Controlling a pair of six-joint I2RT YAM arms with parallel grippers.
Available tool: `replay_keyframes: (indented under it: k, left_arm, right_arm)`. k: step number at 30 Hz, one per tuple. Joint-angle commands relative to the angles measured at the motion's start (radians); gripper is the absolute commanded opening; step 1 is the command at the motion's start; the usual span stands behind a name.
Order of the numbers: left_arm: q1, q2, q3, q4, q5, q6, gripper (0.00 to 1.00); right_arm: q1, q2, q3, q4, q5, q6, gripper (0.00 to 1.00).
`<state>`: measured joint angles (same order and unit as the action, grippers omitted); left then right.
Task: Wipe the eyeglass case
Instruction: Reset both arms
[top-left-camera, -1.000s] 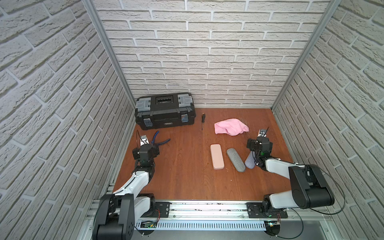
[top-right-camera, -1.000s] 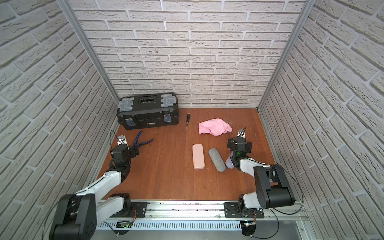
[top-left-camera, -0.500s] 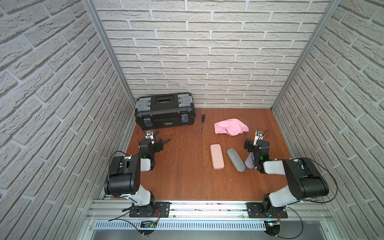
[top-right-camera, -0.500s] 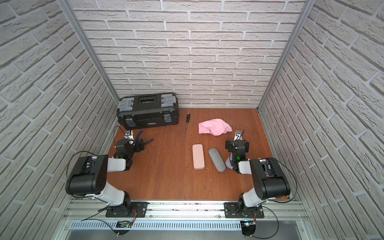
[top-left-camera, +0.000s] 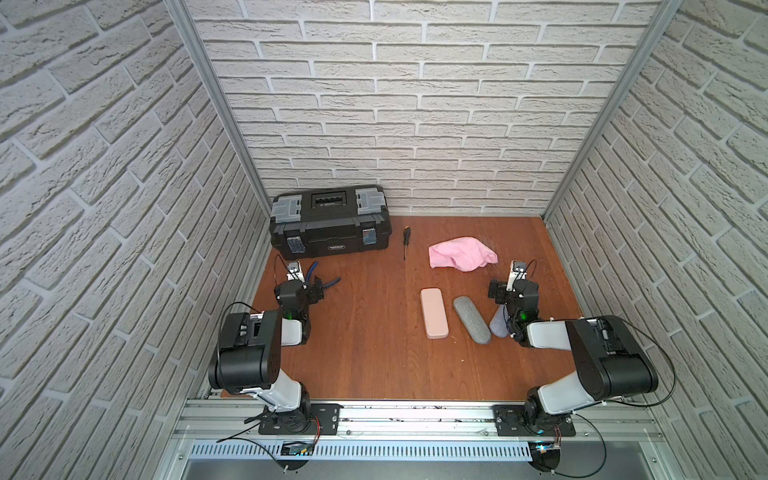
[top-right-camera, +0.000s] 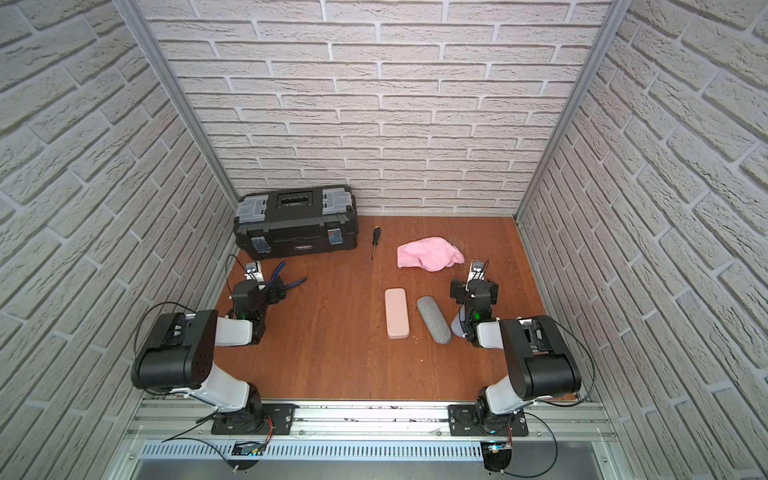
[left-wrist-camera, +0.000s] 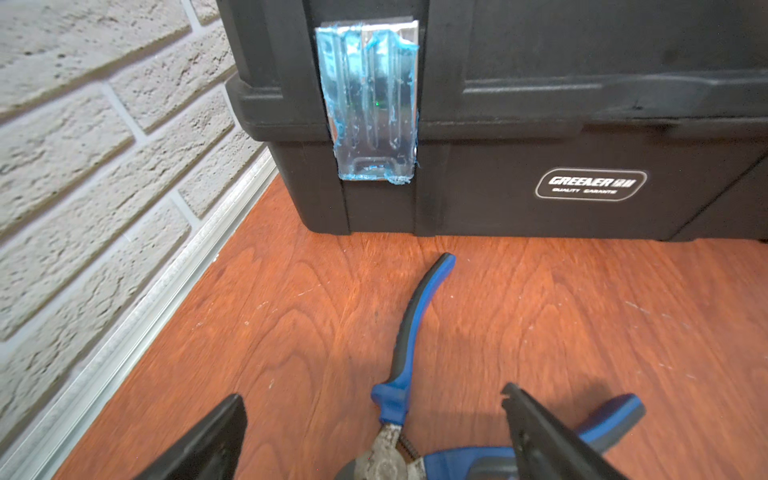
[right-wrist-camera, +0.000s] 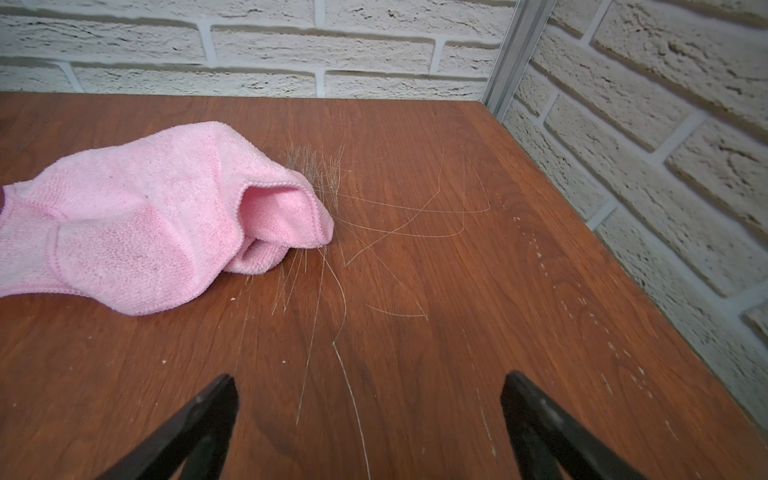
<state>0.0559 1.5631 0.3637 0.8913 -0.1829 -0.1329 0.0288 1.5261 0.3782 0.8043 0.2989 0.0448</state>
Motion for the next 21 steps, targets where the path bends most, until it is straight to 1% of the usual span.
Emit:
replay_keyframes:
  k: [1,16,21]
  left_arm:
    - [-0.005,0.004,0.006,0.046,-0.023,0.003,0.98]
    - [-0.012,0.005,0.008,0.043,-0.033,0.009,0.98]
    - [-0.007,0.003,0.007,0.044,-0.021,0.005,0.98]
  right_arm:
    - [-0.001,-0.020,0.005,0.038,-0.001,-0.006,1.00]
    - [-0.001,-0.020,0.005,0.038,-0.002,-0.006,1.00]
    - [-0.002,-0.020,0.005,0.039,-0.003,-0.006,1.00]
